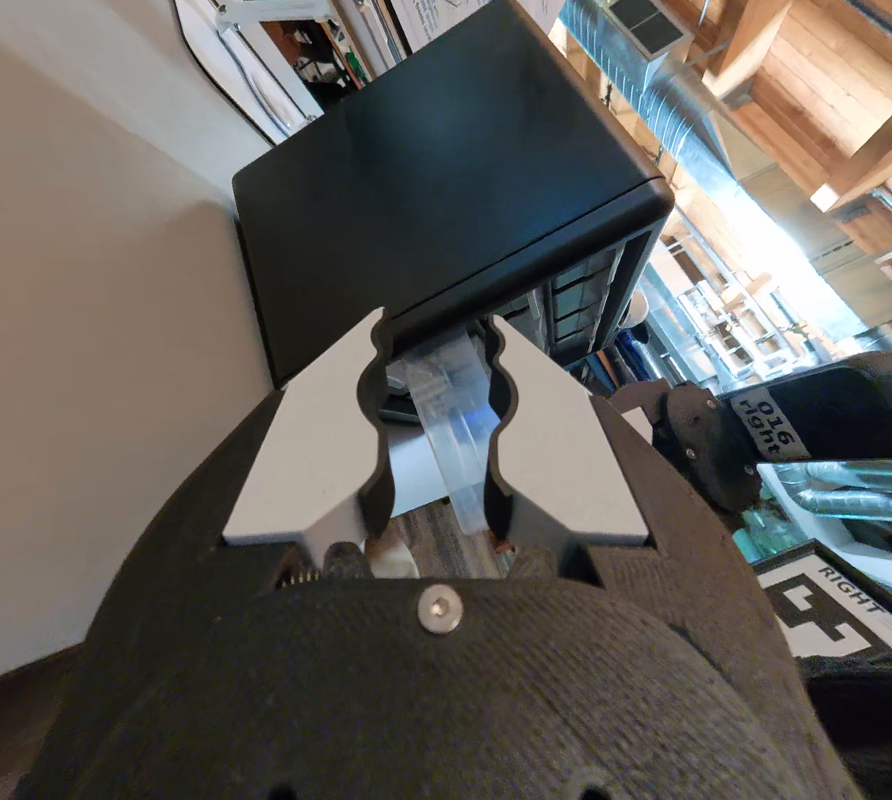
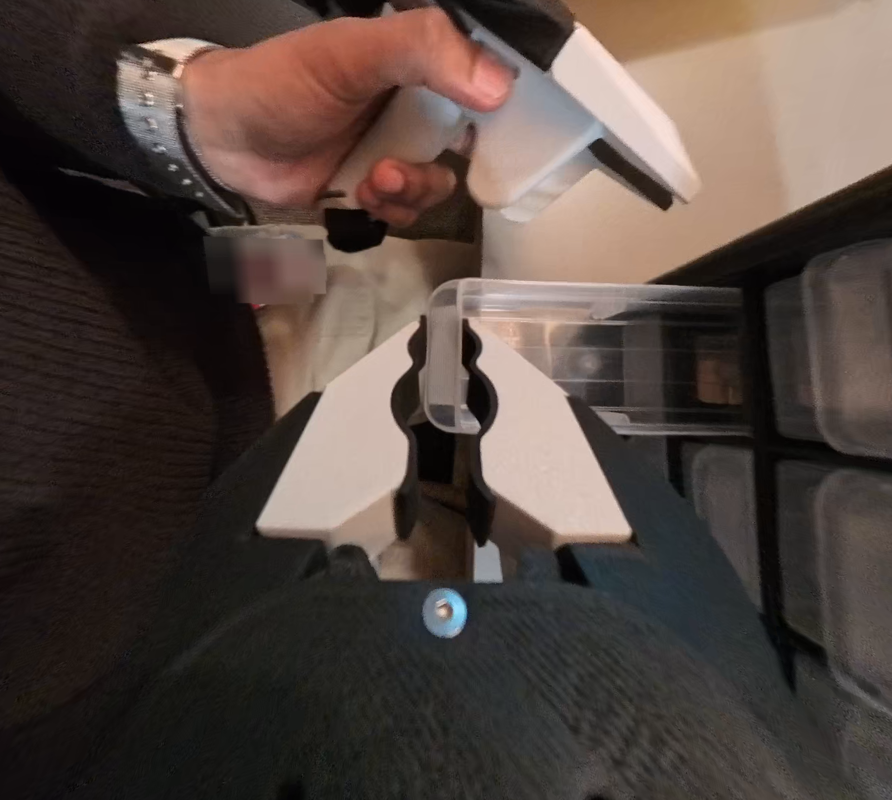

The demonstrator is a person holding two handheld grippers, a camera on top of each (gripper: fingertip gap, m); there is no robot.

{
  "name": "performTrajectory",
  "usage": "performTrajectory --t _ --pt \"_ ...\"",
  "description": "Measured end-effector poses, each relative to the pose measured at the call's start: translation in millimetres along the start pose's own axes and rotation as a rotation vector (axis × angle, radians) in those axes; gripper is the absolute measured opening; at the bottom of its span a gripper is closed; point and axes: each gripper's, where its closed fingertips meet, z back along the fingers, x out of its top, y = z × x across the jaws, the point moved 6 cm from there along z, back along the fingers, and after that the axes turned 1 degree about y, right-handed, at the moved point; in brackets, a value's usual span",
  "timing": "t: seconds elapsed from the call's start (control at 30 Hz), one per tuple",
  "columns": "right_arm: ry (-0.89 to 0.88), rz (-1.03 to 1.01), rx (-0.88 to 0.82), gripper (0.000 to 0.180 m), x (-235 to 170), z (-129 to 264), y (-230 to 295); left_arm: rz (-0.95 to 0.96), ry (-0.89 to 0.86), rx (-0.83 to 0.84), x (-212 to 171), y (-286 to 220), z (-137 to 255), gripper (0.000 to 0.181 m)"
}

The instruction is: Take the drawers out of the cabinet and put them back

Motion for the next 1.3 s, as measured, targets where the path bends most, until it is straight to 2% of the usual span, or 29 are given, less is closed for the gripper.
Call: performTrajectory --t 0.23,0.57,0.77,0.9,1.3 --pt "-0.050 -0.043 0.159 0.012 0.0 19.6 15.5 0.059 -0.002 -0.014 -2.1 4.2 -1.0 0.036" --pt "-0.232 -0.092 0.336 0.012 -6.9 46.0 12.5 0.084 -0.005 -0.028 -4.2 3.9 -1.9 0.037" --pt "-0.321 -0.150 0.353 0.013 2.0 54.6 3.6 0.110 -0.002 -0.040 -6.8 4.6 -3.3 0.037" --pt "-0.337 -0.223 0.294 0.014 12.3 61.1 -10.0 0.116 -0.002 -0.048 -8.1 3.8 -4.1 0.037" --pt "-0.377 -0.344 0.323 0.014 17.5 63.0 -19.0 0.152 0.010 -0.070 -12.6 3.3 -6.2 0.038"
